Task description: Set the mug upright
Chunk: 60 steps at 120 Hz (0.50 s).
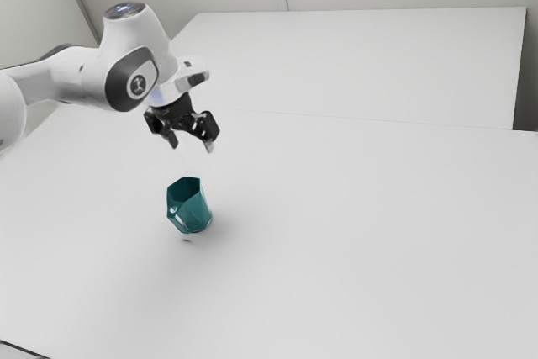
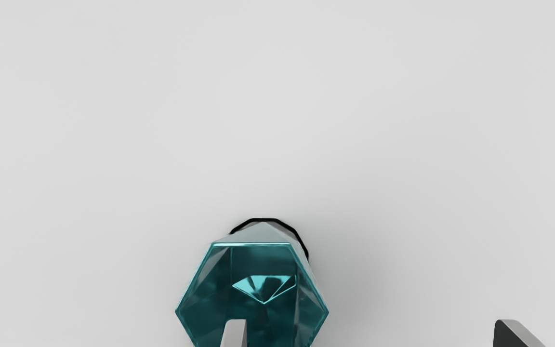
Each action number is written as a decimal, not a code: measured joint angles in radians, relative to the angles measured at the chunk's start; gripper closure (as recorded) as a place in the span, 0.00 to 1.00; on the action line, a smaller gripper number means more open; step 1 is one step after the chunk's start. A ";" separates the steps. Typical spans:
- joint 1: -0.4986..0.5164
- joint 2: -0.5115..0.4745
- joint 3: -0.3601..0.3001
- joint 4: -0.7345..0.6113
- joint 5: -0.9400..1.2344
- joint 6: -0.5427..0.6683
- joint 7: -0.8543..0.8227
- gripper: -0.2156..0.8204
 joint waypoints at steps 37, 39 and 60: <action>0.023 0.029 0.000 0.240 -0.034 -0.296 0.002 0.24; 0.024 0.031 -0.001 0.251 -0.034 -0.307 0.002 0.23; 0.033 0.045 -0.001 0.366 -0.036 -0.407 0.002 0.23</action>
